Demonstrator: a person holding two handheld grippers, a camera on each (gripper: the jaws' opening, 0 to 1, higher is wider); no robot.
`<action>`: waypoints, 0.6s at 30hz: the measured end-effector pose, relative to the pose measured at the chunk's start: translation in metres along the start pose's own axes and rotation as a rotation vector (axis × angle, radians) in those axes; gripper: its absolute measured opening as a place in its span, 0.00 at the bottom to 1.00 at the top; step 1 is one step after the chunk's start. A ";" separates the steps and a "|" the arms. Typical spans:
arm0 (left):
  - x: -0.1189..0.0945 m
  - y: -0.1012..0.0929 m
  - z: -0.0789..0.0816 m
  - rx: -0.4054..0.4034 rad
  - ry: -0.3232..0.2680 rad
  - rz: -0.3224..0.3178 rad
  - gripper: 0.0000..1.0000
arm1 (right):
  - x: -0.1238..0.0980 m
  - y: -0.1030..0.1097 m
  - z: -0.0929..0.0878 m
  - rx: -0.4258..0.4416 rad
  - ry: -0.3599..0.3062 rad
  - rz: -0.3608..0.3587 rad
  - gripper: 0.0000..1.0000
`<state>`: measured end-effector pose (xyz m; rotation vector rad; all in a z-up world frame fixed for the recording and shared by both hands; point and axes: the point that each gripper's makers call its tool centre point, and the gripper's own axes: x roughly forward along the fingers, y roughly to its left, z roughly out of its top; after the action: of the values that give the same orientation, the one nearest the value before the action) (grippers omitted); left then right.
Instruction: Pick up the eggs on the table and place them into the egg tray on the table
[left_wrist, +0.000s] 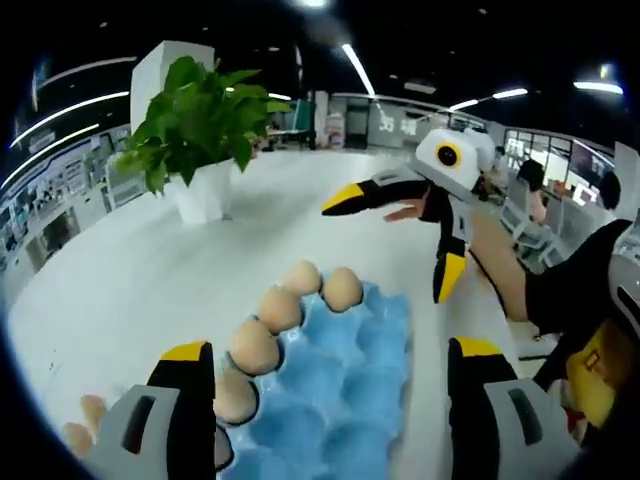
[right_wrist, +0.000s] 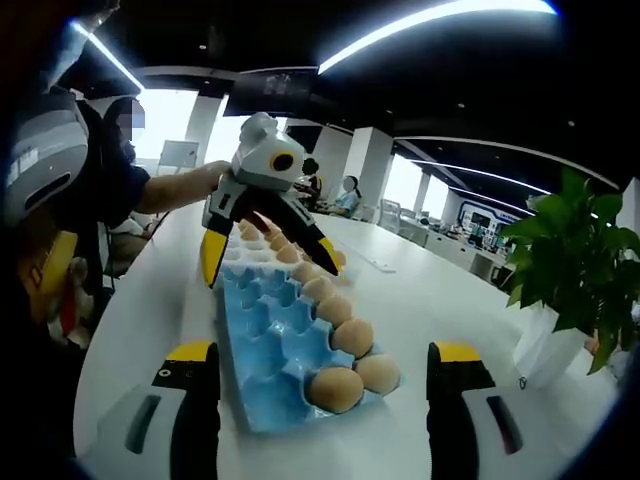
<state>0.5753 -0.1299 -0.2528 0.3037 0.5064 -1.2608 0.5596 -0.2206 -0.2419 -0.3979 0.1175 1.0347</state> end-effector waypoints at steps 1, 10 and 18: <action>-0.005 0.003 -0.002 -0.001 0.000 0.009 1.00 | 0.000 0.000 0.000 -0.001 -0.001 0.000 0.89; -0.053 0.029 -0.022 -0.049 -0.025 0.129 1.00 | -0.001 0.004 0.001 0.001 -0.012 0.012 0.89; -0.089 0.028 -0.039 -0.105 -0.067 0.186 1.00 | 0.000 0.005 -0.001 -0.002 -0.005 0.016 0.89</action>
<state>0.5750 -0.0296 -0.2414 0.2140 0.4744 -1.0565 0.5549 -0.2186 -0.2439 -0.3969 0.1158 1.0515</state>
